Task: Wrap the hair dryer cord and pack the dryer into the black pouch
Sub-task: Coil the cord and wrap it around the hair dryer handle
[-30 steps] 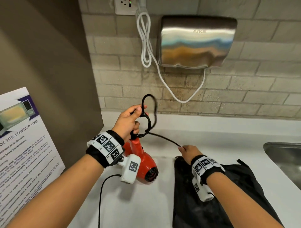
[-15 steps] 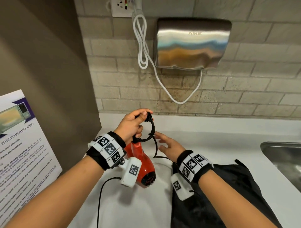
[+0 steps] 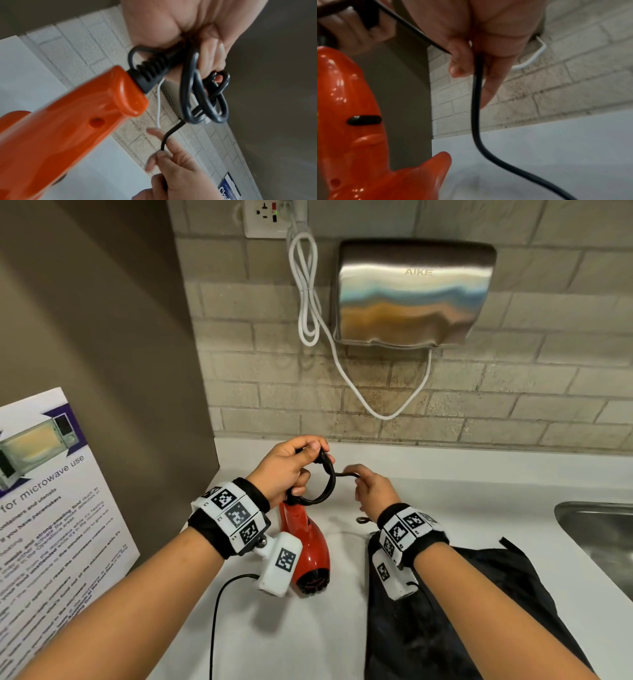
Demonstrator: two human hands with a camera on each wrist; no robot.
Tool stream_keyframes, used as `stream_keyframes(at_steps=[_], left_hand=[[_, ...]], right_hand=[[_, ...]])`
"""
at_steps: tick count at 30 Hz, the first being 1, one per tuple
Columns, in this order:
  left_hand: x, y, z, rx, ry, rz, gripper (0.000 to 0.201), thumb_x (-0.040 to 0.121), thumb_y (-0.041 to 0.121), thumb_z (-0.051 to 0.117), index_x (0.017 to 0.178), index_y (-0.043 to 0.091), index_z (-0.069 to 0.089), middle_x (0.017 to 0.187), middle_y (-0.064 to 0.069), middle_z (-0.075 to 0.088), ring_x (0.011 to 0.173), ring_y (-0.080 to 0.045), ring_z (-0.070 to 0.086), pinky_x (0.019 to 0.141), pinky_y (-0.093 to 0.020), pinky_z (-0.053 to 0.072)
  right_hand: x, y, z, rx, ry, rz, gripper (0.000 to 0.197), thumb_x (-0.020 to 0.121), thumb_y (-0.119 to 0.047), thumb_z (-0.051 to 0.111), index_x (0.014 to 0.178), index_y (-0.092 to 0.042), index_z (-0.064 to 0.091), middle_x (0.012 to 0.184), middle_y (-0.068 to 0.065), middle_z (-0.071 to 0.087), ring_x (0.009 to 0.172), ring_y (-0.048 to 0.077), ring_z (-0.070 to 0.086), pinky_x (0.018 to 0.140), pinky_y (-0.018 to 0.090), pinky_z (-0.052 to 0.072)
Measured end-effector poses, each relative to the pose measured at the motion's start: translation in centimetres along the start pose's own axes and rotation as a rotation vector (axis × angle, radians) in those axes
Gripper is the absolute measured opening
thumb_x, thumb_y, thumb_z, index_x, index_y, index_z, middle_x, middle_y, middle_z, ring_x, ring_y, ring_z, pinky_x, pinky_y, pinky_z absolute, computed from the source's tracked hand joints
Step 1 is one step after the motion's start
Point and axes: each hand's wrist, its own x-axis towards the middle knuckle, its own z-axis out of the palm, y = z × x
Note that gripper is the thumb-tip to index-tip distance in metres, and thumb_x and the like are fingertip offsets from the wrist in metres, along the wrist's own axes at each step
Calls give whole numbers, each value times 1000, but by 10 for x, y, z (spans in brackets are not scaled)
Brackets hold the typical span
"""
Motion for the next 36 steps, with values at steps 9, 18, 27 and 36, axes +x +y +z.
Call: stream_keyframes(at_steps=[9, 18, 27, 36], left_hand=[[3, -1, 0, 25, 23, 66, 23, 98, 19, 36, 83, 19, 54, 84, -2, 60, 29, -3, 20, 35, -11, 22], [0, 2, -2, 1, 22, 41, 23, 95, 24, 42, 77, 18, 56, 71, 7, 67, 32, -4, 19, 38, -12, 16], [0, -1, 4, 54, 83, 40, 13, 91, 8, 52, 89, 18, 59, 74, -2, 53, 29, -2, 22, 36, -11, 19], [-3, 0, 1, 93, 6, -1, 15, 90, 10, 53, 98, 21, 61, 98, -22, 56, 29, -4, 25, 35, -13, 28]], right_hand=[[-10, -14, -1, -65, -227, -208, 33, 90, -7, 44, 119, -20, 56, 88, -13, 51, 66, 2, 46, 61, 10, 43], [-5, -40, -11, 25, 23, -221, 26, 91, -16, 50, 66, -24, 51, 59, 2, 43, 56, 14, 38, 54, 24, 33], [3, -77, -39, -14, 308, -257, 11, 86, -17, 58, 81, -10, 65, 72, 1, 60, 73, 18, 56, 71, 30, 45], [-7, -96, -49, -59, 319, -365, 10, 85, -15, 59, 80, -8, 66, 71, -1, 55, 67, 15, 50, 66, 27, 40]])
